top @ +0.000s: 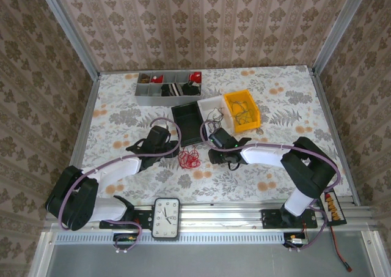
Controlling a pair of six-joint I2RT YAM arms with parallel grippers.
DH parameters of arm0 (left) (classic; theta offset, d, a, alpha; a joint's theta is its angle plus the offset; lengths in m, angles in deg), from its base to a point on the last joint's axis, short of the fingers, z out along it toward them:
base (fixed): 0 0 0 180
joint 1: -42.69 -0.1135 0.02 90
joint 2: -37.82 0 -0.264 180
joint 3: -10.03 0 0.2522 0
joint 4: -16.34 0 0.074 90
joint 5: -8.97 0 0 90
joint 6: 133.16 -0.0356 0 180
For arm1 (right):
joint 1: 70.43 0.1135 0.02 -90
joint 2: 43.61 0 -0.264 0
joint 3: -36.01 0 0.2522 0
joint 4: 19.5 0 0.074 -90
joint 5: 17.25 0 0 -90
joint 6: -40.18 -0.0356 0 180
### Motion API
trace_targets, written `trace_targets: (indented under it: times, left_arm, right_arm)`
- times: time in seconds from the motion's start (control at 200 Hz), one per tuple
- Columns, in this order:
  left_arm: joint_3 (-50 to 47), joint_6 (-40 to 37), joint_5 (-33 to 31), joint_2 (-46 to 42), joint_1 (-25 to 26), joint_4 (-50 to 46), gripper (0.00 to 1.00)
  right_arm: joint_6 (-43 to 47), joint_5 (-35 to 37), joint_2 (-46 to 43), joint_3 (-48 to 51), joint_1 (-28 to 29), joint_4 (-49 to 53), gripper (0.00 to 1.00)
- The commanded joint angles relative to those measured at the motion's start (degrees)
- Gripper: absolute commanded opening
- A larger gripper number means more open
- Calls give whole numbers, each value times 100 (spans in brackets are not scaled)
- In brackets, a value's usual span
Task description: Untangle the cables
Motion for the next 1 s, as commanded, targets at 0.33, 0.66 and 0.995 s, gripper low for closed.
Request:
trace_targets:
  times: [0.33,0.66,0.995]
  left_arm:
    - [131,24,36,14,-22,-61,71]
    - [142,37,34,31,-22,-58,71]
    - [181,2,91,100,-21,-26,71]
  right_arm:
    - [-148,-250,-120,-202,18,-84,48]
    - [-161,-96,191,-295,13,26,43]
    - [-100,-7,194,-249,16,-30,6]
